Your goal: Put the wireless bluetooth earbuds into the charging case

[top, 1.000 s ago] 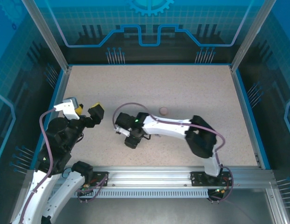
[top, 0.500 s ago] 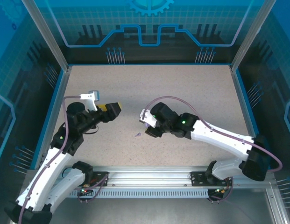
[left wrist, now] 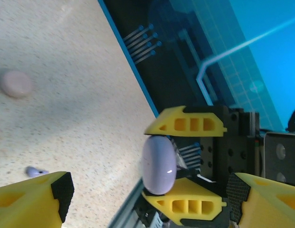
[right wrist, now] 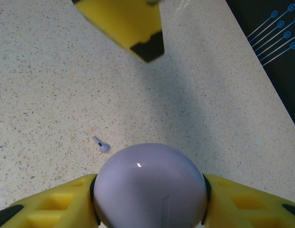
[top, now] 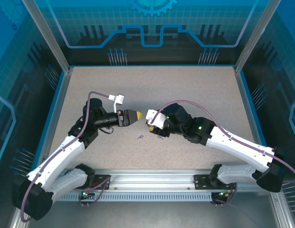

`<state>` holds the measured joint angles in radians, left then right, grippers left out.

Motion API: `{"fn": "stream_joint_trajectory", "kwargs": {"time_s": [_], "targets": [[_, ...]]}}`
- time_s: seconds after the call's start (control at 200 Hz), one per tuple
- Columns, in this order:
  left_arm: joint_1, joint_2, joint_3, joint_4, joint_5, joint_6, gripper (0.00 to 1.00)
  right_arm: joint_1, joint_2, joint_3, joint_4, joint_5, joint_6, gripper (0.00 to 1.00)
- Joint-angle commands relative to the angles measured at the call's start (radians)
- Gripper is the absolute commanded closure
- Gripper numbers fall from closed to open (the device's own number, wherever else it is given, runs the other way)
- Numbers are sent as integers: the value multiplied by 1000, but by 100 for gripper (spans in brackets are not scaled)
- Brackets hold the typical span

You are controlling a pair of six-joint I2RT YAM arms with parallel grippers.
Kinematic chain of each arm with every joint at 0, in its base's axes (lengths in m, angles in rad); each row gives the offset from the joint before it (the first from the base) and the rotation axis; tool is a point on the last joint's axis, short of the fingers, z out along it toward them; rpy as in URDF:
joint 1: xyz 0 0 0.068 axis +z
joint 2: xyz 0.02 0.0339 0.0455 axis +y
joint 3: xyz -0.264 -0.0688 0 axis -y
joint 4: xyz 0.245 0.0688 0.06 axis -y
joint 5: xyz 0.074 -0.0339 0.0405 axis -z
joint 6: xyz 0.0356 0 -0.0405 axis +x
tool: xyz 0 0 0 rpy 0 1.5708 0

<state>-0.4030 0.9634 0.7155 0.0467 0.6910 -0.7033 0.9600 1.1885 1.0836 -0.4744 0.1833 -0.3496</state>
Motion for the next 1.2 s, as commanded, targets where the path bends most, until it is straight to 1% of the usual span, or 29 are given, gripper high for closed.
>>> {"fn": "stream_joint_trajectory", "kwargs": {"time_s": [0.0, 0.185, 0.295, 0.69, 0.875, 1.196], "targets": [[-39, 29, -2, 67, 50, -11, 14, -7, -14, 10, 37, -26, -13, 49], [-100, 87, 1, 96, 31, -9, 16, -7, -6, 19, 47, -27, -6, 49], [-118, 113, 2, 104, 23, -9, 21, -7, -2, 21, 49, -27, -5, 48], [-142, 146, 7, 113, 10, -10, 41, -7, 16, 20, 48, -29, 1, 48], [-153, 162, 9, 123, 4, -13, 49, -7, 26, 26, 43, -37, 1, 48], [-168, 181, 20, 125, 8, -12, 61, -8, 43, 39, 40, -4, 11, 48]]}}
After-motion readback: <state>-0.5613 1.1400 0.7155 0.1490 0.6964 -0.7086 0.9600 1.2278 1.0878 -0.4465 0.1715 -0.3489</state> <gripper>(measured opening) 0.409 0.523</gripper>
